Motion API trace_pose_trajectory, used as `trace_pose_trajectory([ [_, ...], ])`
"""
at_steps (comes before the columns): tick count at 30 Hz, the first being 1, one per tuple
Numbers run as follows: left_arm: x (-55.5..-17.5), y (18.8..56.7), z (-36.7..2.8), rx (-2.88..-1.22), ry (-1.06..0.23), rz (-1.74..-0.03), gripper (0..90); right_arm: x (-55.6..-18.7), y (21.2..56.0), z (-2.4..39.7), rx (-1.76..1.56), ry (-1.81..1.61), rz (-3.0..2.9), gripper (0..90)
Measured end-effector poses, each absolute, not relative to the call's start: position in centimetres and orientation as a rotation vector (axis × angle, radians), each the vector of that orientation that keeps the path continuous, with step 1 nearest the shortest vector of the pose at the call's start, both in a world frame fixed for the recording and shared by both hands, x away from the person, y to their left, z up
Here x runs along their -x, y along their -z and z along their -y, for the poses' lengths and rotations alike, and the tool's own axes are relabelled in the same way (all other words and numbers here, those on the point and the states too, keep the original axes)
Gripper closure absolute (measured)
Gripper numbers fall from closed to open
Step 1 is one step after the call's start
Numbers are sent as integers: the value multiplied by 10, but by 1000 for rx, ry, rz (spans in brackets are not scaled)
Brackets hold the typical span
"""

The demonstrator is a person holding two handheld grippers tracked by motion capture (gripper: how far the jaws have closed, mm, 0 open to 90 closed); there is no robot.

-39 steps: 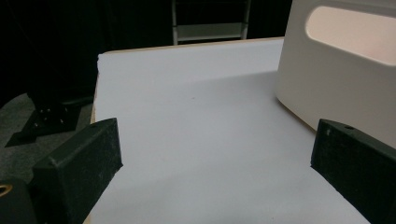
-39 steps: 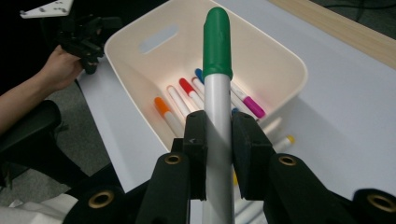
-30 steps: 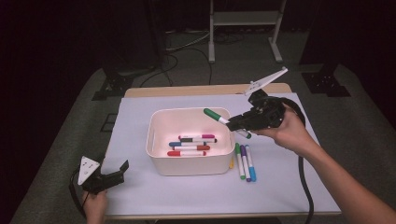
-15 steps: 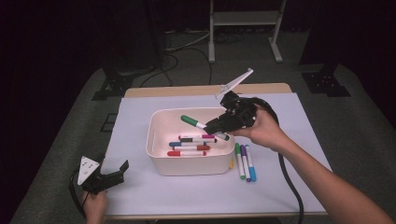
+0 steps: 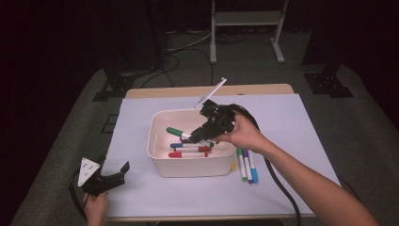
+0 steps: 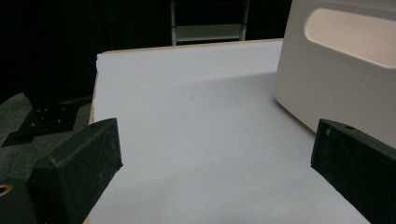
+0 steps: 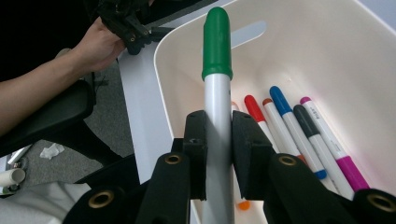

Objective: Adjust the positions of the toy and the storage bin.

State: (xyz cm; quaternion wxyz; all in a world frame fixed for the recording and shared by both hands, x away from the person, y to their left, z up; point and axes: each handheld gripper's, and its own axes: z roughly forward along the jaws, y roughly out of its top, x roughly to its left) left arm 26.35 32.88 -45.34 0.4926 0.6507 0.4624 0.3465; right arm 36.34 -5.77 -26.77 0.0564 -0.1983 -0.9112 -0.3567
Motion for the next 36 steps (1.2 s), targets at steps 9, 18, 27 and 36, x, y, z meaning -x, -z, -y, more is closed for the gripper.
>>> trace_pose_trajectory([
  [9, -264, 454, -329, -1576, -841, -1119, 5, -370, 288, 38, 567, 1039, 2752, 760],
  [18, -264, 454, -329, -1575, -840, -1118, 5, -376, 305, 24, 556, 984, 2769, 760],
  [27, -264, 453, -329, -1581, -839, -1118, 5, -380, 328, 9, 535, 890, 2791, 760],
  [36, -264, 454, -329, -1577, -837, -1120, 5, -385, 339, 2, 529, 803, 2832, 758],
])
